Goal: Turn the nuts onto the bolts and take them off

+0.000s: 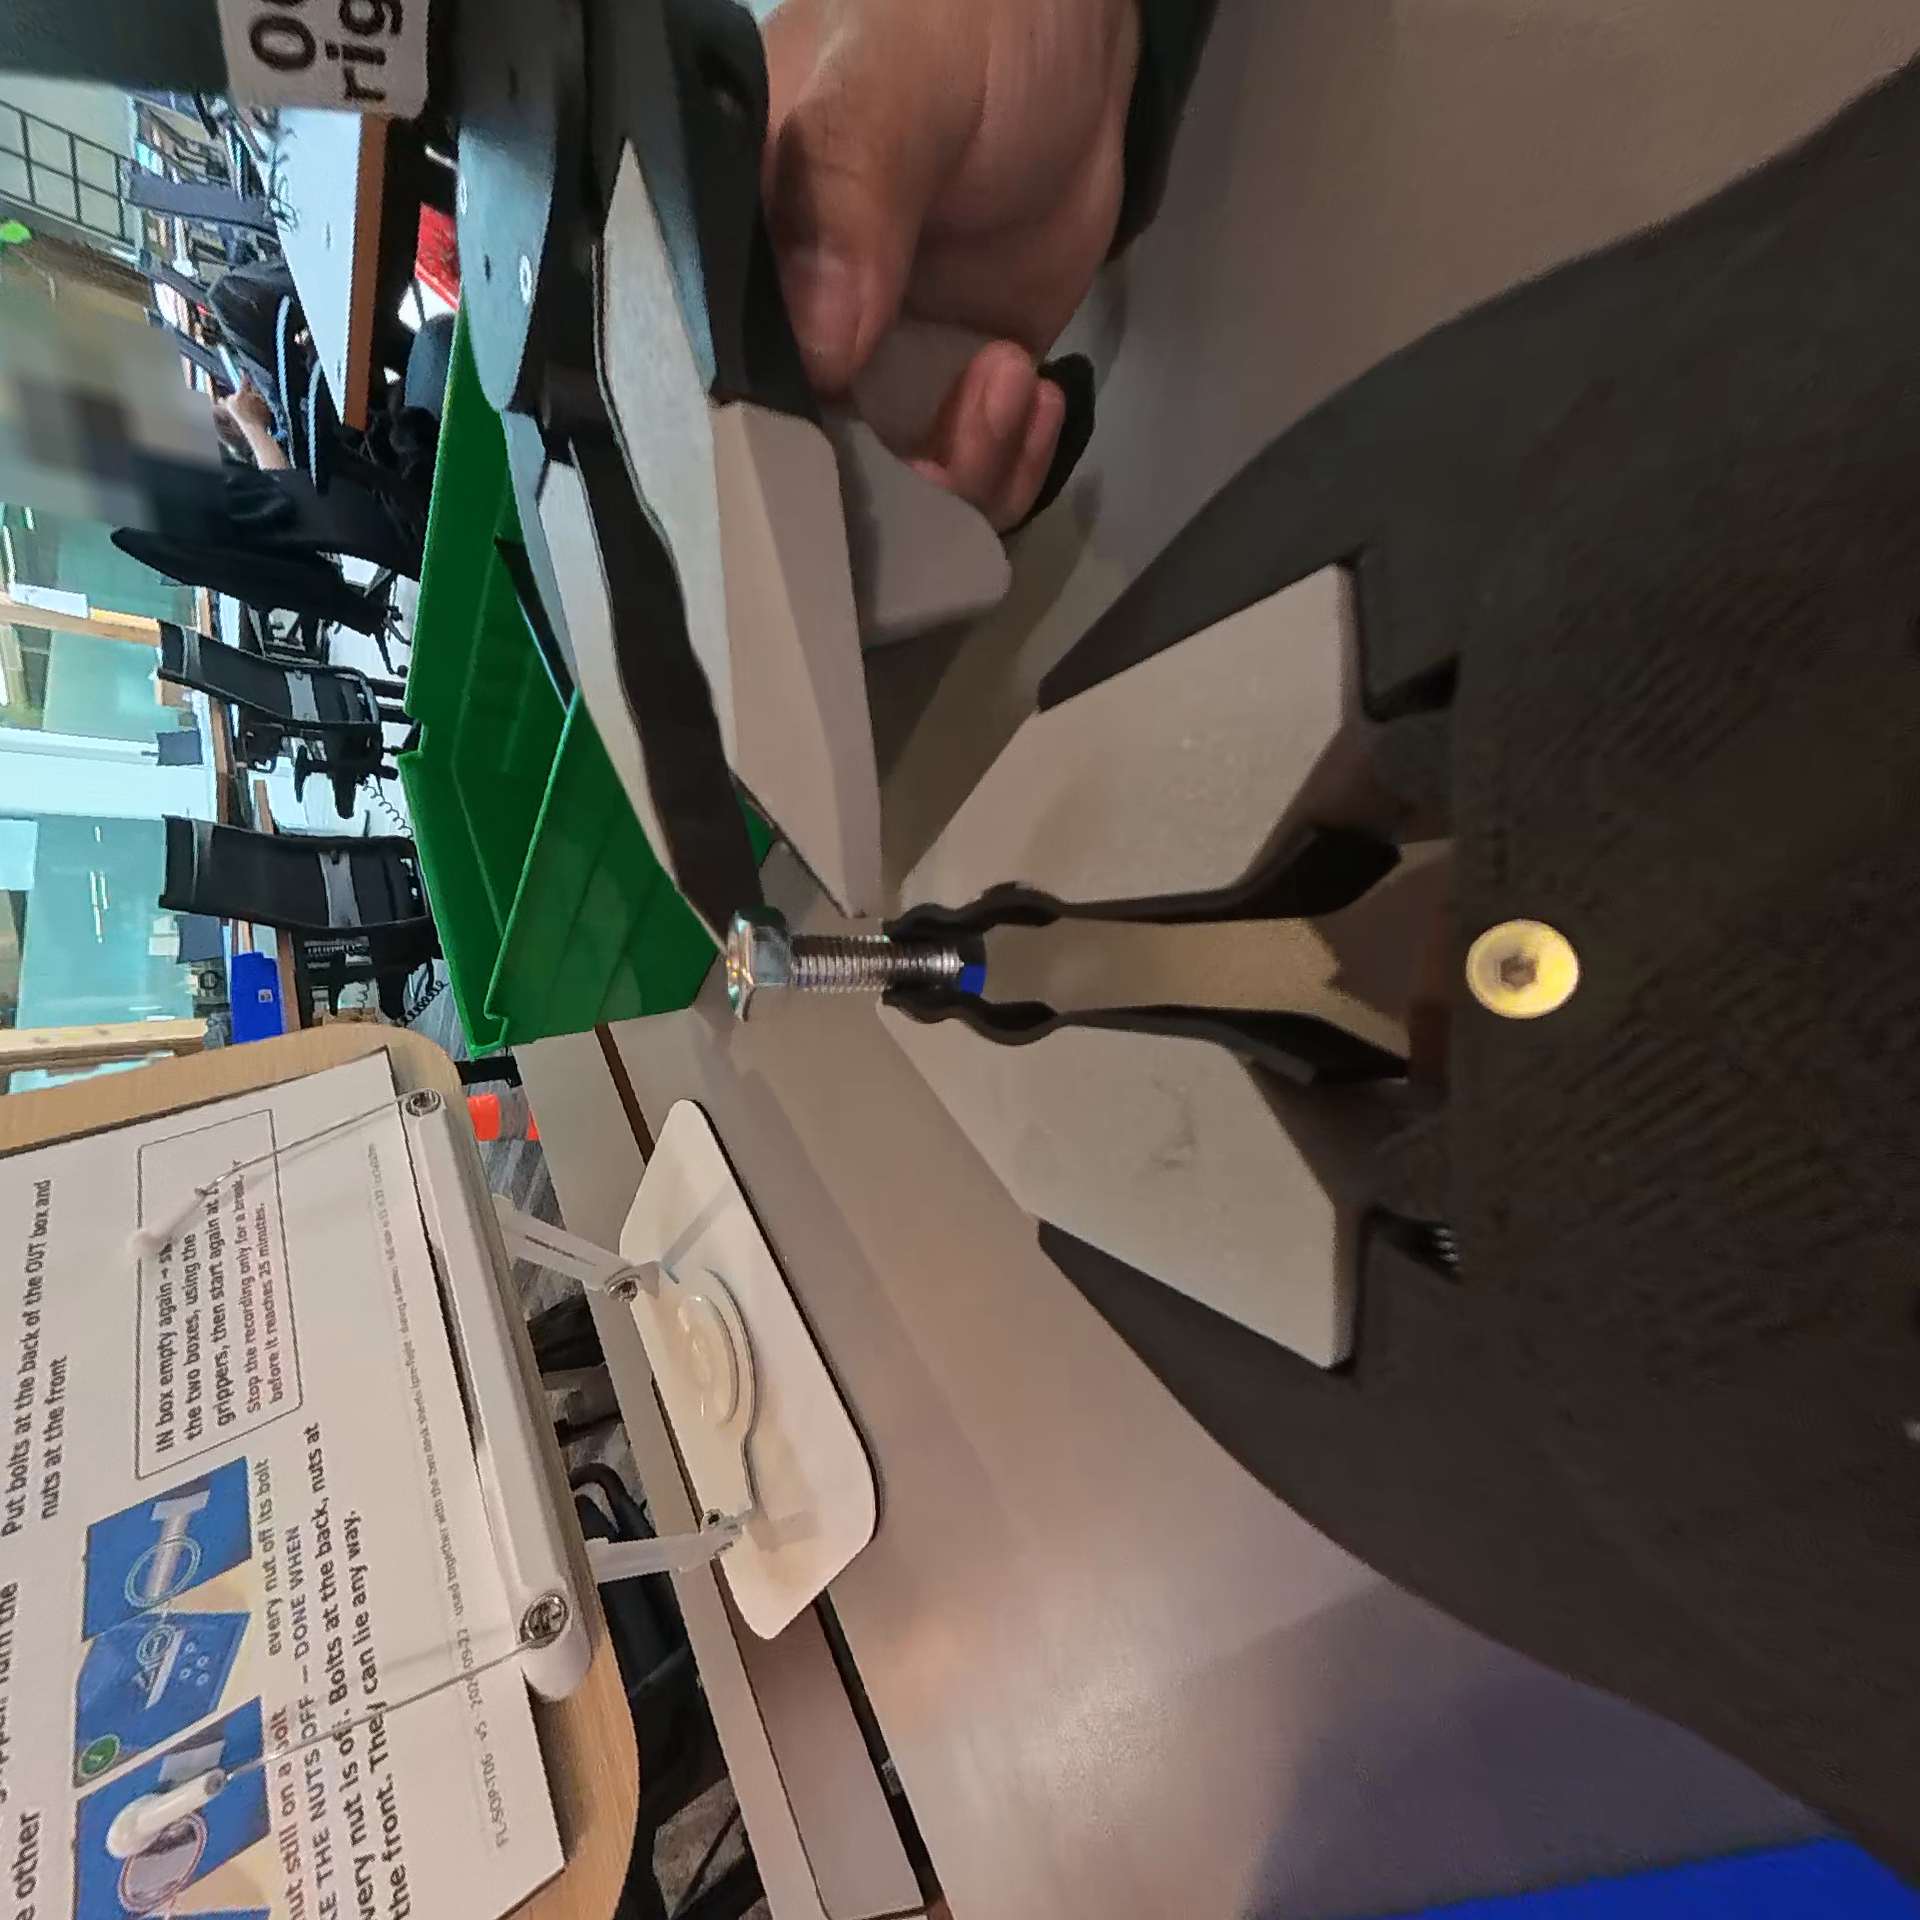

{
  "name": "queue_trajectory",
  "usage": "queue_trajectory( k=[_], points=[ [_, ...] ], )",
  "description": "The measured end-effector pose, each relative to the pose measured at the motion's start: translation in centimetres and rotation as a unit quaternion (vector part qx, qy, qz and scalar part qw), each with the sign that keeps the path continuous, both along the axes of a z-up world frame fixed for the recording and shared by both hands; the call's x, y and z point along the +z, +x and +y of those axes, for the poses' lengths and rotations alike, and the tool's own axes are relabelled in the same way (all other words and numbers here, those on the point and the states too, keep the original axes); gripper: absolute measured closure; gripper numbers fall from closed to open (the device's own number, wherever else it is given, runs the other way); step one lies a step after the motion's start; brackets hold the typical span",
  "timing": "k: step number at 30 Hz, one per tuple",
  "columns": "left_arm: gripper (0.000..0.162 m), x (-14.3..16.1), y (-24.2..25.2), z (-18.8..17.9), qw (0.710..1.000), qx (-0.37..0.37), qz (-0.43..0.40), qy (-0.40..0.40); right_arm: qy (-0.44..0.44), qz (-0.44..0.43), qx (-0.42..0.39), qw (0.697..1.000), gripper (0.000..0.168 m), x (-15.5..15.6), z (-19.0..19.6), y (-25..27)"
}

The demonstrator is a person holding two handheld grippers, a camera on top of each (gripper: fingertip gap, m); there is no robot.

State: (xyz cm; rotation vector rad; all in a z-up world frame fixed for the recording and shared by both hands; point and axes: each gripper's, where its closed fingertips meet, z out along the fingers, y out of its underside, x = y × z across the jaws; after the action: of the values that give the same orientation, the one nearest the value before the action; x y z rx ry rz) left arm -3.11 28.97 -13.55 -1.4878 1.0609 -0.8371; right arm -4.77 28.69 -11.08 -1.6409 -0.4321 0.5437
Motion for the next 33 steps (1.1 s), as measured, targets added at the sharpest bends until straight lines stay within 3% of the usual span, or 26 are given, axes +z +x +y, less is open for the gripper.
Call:
queue_trajectory(
  k=[15,25,28,33],
  points=[
    [0.156,-0.1,1.4,-2.9,0.998,-0.062,0.014,0.029,-0.015,0.002,0.026,1.0,0.154,0.3,0.1,-0.8],
    [0.156,-0.3,0.4,-0.5,1.0,-0.009,0.015,0.019,0.046,-0.007,-0.019,0.999,0.154,2.7,-0.2,0.9],
    [0.156,-0.4,0.2,-0.2,0.999,-0.002,0.022,0.03,0.009,-0.037,0.009,0.999,0.154,1.4,-0.2,-0.1],
    [0.156,-0.8,0.5,-0.4,0.999,-0.01,0.029,0.043,0.083,-0.048,-0.029,0.995,0.154,6.3,-2.1,1.8]
  ],
)
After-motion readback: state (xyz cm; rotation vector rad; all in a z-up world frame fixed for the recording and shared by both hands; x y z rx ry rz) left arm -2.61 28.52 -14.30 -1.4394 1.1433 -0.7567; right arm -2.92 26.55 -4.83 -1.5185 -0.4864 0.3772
